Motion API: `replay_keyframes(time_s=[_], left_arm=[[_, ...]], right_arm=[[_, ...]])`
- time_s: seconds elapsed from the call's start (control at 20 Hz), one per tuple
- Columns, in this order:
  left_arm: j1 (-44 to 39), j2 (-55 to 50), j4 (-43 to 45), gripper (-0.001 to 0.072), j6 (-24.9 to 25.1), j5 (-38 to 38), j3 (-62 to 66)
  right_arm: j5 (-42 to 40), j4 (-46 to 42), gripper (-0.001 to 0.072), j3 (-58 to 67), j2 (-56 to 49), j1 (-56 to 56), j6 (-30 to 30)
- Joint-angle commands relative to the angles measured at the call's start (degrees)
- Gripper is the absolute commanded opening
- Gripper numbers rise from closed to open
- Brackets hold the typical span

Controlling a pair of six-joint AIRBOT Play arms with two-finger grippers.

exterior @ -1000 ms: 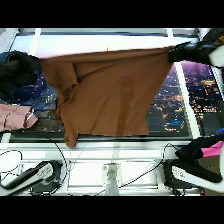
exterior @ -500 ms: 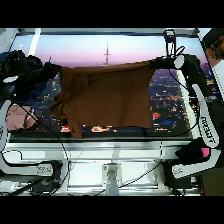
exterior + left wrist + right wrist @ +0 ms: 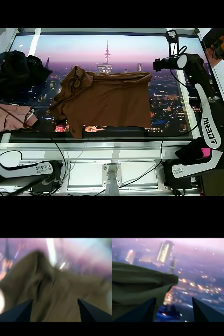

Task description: Fold the clothes and pants, and hang the long-sleeved shirts on hangers.

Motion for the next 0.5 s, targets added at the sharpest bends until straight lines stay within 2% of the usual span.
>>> replay_keyframes(time_s=[0.0,0.05,0.15,0.45], left_arm=[[1.8,6.1,29.6,0.0608,-1.1,-11.2,0.0],[0.9,7.3,35.7,0.0592,-1.1,-13.0,0.0],[-1.2,8.0,42.6,0.0588,-1.1,-15.0,-0.1],[-4.3,3.7,47.7,0.0587,-1.0,-13.2,-0.2]], right_arm=[[6.2,-1.4,0.0476,0.0,1.8,-3.0,-0.2],[7.2,-1.4,0.0422,0.0,2.3,-4.0,-0.5],[8.3,-1.4,0.0423,0.0,3.5,-5.4,-1.4],[9.7,-1.6,0.0423,0.0,7.7,-6.1,-5.2]])
